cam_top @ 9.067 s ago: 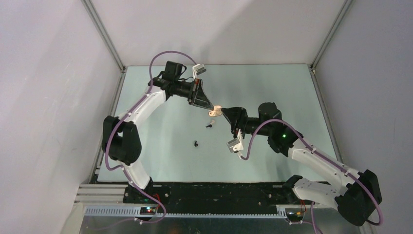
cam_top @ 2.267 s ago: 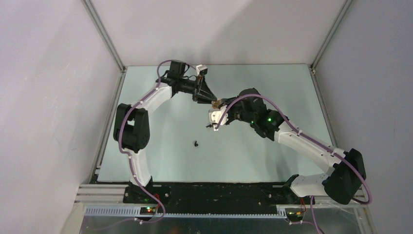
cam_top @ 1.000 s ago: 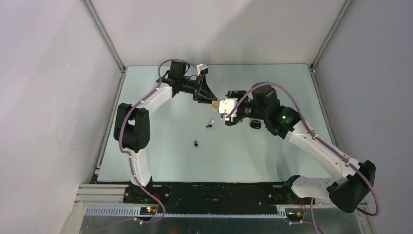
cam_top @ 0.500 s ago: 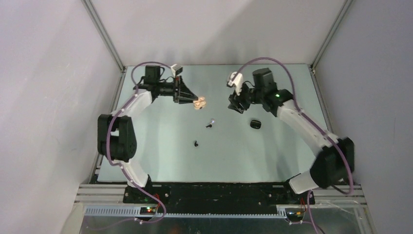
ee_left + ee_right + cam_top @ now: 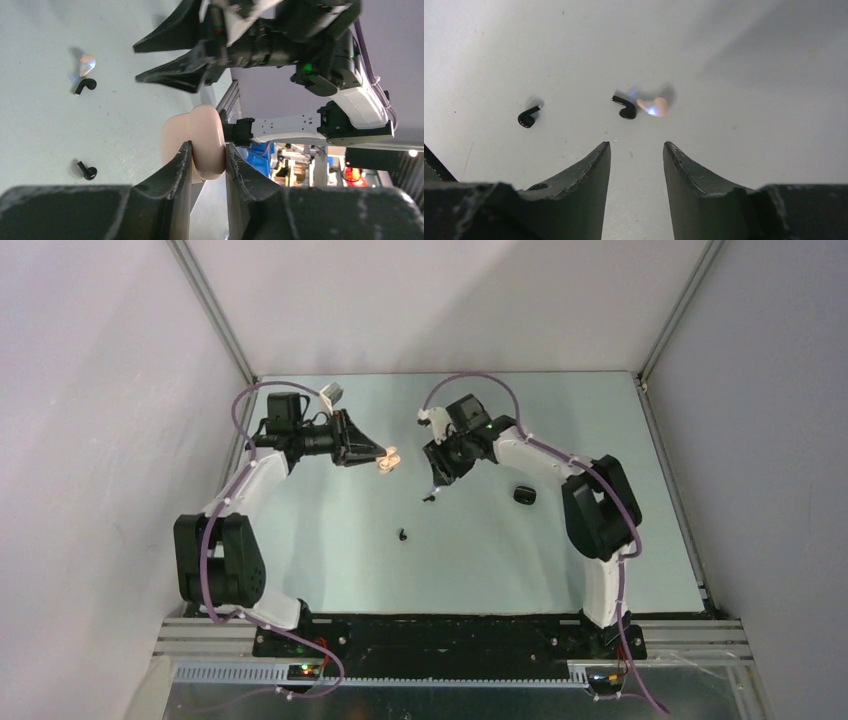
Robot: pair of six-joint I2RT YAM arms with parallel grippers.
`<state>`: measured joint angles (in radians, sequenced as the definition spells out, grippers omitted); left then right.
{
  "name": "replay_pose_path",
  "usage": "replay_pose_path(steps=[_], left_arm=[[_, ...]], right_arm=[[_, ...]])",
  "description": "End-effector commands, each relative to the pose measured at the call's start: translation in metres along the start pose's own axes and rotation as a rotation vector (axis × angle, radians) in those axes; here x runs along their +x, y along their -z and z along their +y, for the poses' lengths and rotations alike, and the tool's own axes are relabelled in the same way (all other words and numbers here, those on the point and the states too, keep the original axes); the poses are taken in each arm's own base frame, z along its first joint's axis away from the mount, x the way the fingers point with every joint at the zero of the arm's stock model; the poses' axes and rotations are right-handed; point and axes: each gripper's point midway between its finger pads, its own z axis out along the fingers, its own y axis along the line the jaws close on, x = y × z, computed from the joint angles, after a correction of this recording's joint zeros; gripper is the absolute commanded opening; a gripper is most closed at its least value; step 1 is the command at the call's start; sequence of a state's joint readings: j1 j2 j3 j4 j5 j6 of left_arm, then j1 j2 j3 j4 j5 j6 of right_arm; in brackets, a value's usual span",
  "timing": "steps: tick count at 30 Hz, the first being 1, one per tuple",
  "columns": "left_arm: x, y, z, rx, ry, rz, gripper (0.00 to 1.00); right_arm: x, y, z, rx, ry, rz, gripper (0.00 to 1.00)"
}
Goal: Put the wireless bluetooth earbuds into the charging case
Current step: Adjust the earbud at the center of the board.
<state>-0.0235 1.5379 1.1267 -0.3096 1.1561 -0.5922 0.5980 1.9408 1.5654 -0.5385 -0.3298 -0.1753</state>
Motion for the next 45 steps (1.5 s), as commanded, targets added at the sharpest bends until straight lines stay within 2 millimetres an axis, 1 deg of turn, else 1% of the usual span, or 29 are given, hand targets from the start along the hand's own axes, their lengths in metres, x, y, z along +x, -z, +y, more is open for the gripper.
replay_pose_path(steps=[1,2,3,4,5,6,7,8,9,10,11,12,14,15,16,17,18,22,24,27,28,29,30,33,37,45], left_arm=[[0.003,0.014,-0.019,-0.017,-0.123,-0.053,0.00],[0.006,0.015,-0.017,-0.026,-0.125,-0.050,0.00],[0.008,0.017,-0.020,-0.027,-0.138,-0.055,0.00],[0.012,0.017,-0.017,-0.036,-0.138,-0.049,0.00],[0.014,0.020,-0.020,-0.038,-0.154,-0.054,0.00],[0.017,0.020,-0.017,-0.049,-0.157,-0.049,0.00],[0.019,0.022,-0.017,-0.053,-0.166,-0.049,0.00],[0.022,0.022,-0.015,-0.064,-0.166,-0.045,0.00],[0.023,0.023,-0.014,-0.072,-0.170,-0.046,0.00],[0.025,0.024,-0.013,-0.077,-0.171,-0.039,0.00],[0.025,0.025,-0.013,-0.083,-0.186,-0.038,0.00],[0.028,0.025,-0.012,-0.088,-0.179,-0.031,0.00],[0.028,0.027,-0.012,-0.099,-0.189,-0.028,0.00],[0.028,0.028,-0.012,-0.105,-0.193,-0.027,0.00],[0.028,0.029,-0.012,-0.106,-0.192,-0.026,0.00],[0.030,0.029,-0.013,-0.104,-0.191,-0.021,0.00],[0.027,0.033,-0.012,-0.107,-0.188,-0.035,0.00],[0.025,0.047,-0.012,-0.121,-0.168,-0.067,0.00],[0.026,0.050,-0.012,-0.128,-0.167,-0.074,0.00],[0.028,0.052,-0.012,-0.136,-0.164,-0.077,0.00],[0.027,0.052,-0.012,-0.141,-0.168,-0.081,0.00],[0.027,0.052,-0.012,-0.144,-0.171,-0.084,0.00],[0.026,0.053,-0.012,-0.148,-0.174,-0.087,0.00],[0.025,0.054,-0.012,-0.153,-0.178,-0.093,0.00],[0.025,0.054,-0.013,-0.157,-0.183,-0.097,0.00],[0.024,0.055,-0.012,-0.170,-0.191,-0.103,0.00]], right_arm=[[0.010,-0.018,0.018,-0.059,-0.005,0.057,0.49],[0.011,-0.020,0.022,-0.096,0.032,0.062,0.50],[0.011,-0.021,0.020,-0.118,0.142,0.059,0.50],[0.010,-0.019,0.021,-0.152,0.189,0.061,0.48],[0.009,-0.018,0.017,-0.170,0.304,0.050,0.48],[0.006,-0.013,0.015,-0.203,0.350,0.026,0.48],[0.003,-0.010,0.011,-0.225,0.457,-0.002,0.48],[0.001,-0.003,0.009,-0.258,0.500,-0.043,0.48],[-0.003,0.001,0.002,-0.268,0.602,-0.080,0.48],[-0.004,0.004,0.000,-0.265,0.657,-0.096,0.49],[-0.005,0.006,-0.004,-0.264,0.771,-0.111,0.50],[0.000,0.005,-0.005,-0.270,0.821,-0.106,0.51],[0.005,0.000,-0.009,-0.281,1.018,-0.114,0.52],[0.011,-0.004,-0.008,-0.301,1.057,-0.103,0.52],[0.013,-0.007,-0.009,-0.313,1.144,-0.107,0.52],[0.019,-0.011,-0.007,-0.339,1.167,-0.095,0.52],[0.017,-0.014,-0.007,-0.344,1.217,-0.101,0.51],[0.021,-0.027,0.002,-0.408,1.289,-0.069,0.51],[0.023,-0.036,0.004,-0.421,1.297,-0.058,0.50],[0.021,-0.043,0.005,-0.420,1.304,-0.051,0.49],[0.025,-0.046,0.006,-0.430,1.295,-0.036,0.48],[0.020,-0.046,0.006,-0.426,1.296,-0.039,0.46],[0.024,-0.048,0.007,-0.440,1.284,-0.030,0.45],[0.026,-0.051,0.007,-0.446,1.286,-0.022,0.41],[0.026,-0.058,0.006,-0.441,1.287,-0.013,0.39],[0.032,-0.072,0.000,-0.444,1.321,0.034,0.33]])
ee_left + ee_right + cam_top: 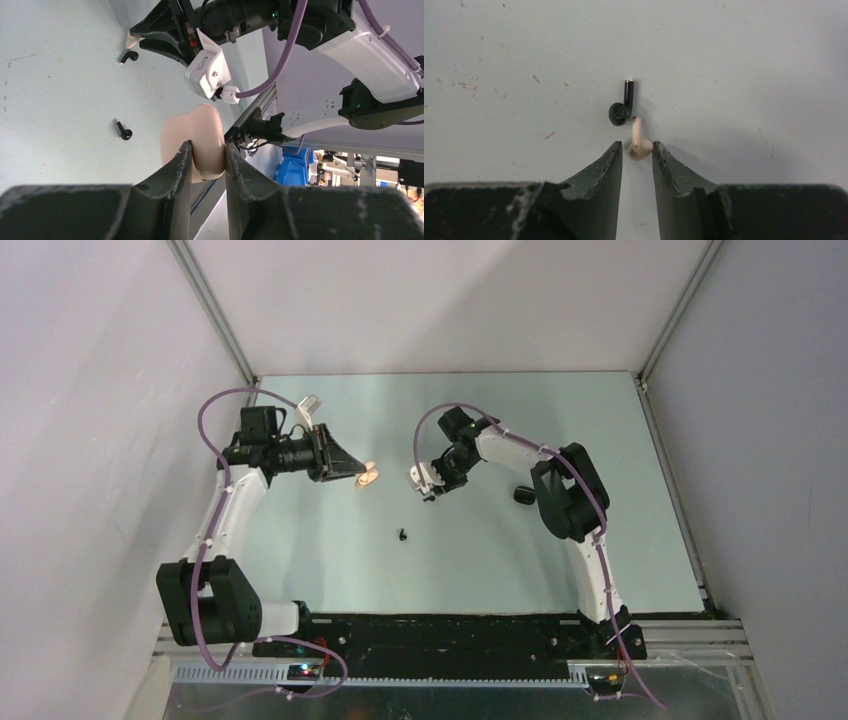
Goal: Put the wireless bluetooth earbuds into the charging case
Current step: Adjust the earbud at the center of the board.
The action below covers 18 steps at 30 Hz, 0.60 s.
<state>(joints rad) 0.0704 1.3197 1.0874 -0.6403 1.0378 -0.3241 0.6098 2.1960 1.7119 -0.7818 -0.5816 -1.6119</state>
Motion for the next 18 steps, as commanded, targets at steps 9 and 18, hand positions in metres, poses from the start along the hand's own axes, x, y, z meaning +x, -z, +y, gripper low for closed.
replay_pose_path(steps=[9,18], left_arm=[[-0.008,0.009,-0.010,-0.007,-0.096,-0.043,0.00],[-0.014,0.008,-0.012,-0.005,-0.102,-0.046,0.00]], right_arm=[[0.013,-0.016,-0.002,-0.055,0.027,0.082,0.16],[-0.014,0.051,0.027,-0.129,-0.117,0.067,0.05]])
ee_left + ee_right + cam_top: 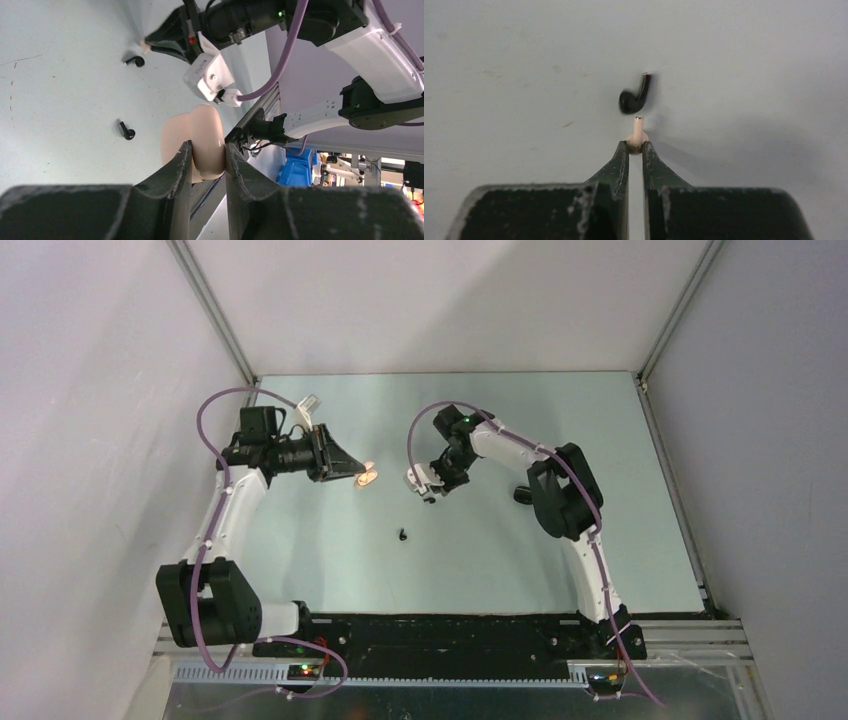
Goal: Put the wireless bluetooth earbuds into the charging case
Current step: Adjust the earbud at the center of the board.
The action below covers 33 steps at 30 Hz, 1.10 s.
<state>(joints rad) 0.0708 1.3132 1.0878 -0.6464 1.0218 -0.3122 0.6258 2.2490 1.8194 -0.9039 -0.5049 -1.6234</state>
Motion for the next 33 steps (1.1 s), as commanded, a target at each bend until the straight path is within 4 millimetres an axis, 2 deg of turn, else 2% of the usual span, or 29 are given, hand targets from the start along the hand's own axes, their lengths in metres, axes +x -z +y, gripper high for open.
replay_pose_path(steps=[1,2,5,9,11,15,19,26,29,33], left_arm=[[-0.017,0.008,-0.016,0.011,-0.098,-0.046,0.00],[-0.019,0.008,-0.015,0.011,-0.098,-0.045,0.00],[-0.028,0.009,-0.020,0.012,-0.123,-0.058,0.00],[-0.033,0.009,-0.022,0.015,-0.123,-0.060,0.00],[-0.033,0.009,-0.023,0.019,-0.118,-0.059,0.00],[-0.030,0.008,-0.021,0.019,-0.109,-0.054,0.00],[-0.031,0.008,-0.020,0.015,-0.110,-0.057,0.00],[-0.031,0.010,-0.022,0.007,-0.119,-0.065,0.00],[-0.031,0.011,-0.022,0.006,-0.122,-0.068,0.00],[-0.032,0.011,-0.022,0.002,-0.122,-0.071,0.00]], right_arm=[[-0.019,0.058,0.048,-0.130,-0.144,-0.006,0.05],[-0.021,0.069,0.056,-0.143,-0.173,-0.002,0.05],[-0.029,0.086,0.102,-0.291,-0.339,0.005,0.05],[-0.033,0.097,0.148,-0.453,-0.620,0.048,0.04],[-0.025,0.096,0.164,-0.502,-0.726,0.128,0.04],[-0.002,0.089,0.192,-0.596,-0.816,0.298,0.04],[0.014,0.082,0.199,-0.629,-0.851,0.411,0.04],[0.036,0.065,0.182,-0.594,-0.895,0.573,0.01],[0.039,0.059,0.176,-0.579,-0.910,0.585,0.04],[0.043,0.051,0.165,-0.525,-0.911,0.579,0.14]])
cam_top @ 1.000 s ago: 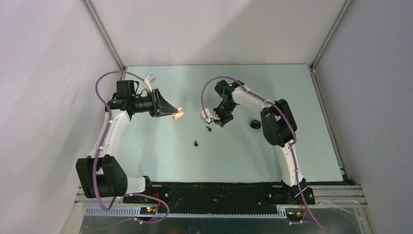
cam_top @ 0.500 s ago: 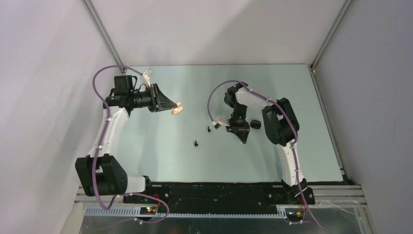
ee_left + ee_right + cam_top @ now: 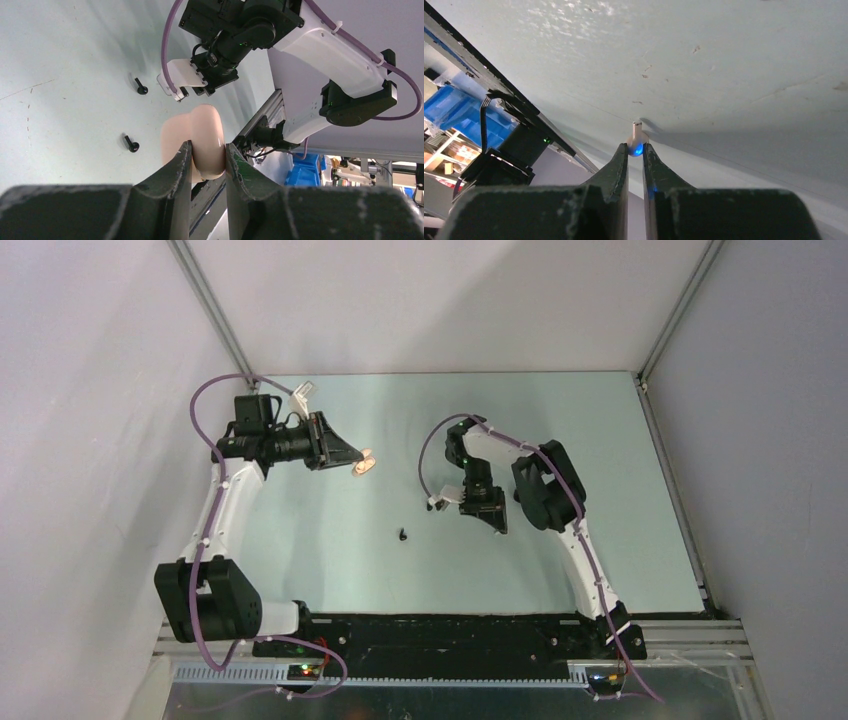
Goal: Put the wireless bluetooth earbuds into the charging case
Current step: Adjust the earbud at the center of the board.
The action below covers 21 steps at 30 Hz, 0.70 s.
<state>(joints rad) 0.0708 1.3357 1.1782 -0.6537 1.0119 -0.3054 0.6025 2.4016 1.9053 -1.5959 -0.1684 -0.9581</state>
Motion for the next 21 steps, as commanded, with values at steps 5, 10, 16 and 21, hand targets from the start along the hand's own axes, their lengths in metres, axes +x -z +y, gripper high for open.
replay_pose_path(steps=[5,10,16,21], left_arm=[[-0.014,0.004,-0.009,0.011,-0.052,-0.031,0.00],[-0.020,0.002,-0.010,0.022,-0.048,-0.026,0.00],[-0.028,-0.004,-0.013,0.041,-0.035,-0.012,0.00],[-0.031,-0.008,-0.012,0.044,-0.033,-0.004,0.00]], right_arm=[[-0.016,0.015,-0.029,0.145,-0.034,-0.058,0.25],[-0.022,0.041,-0.044,0.219,-0.048,-0.146,0.35],[-0.023,0.072,-0.058,0.304,-0.100,-0.269,0.39],[-0.025,0.082,-0.065,0.337,-0.158,-0.374,0.39]])
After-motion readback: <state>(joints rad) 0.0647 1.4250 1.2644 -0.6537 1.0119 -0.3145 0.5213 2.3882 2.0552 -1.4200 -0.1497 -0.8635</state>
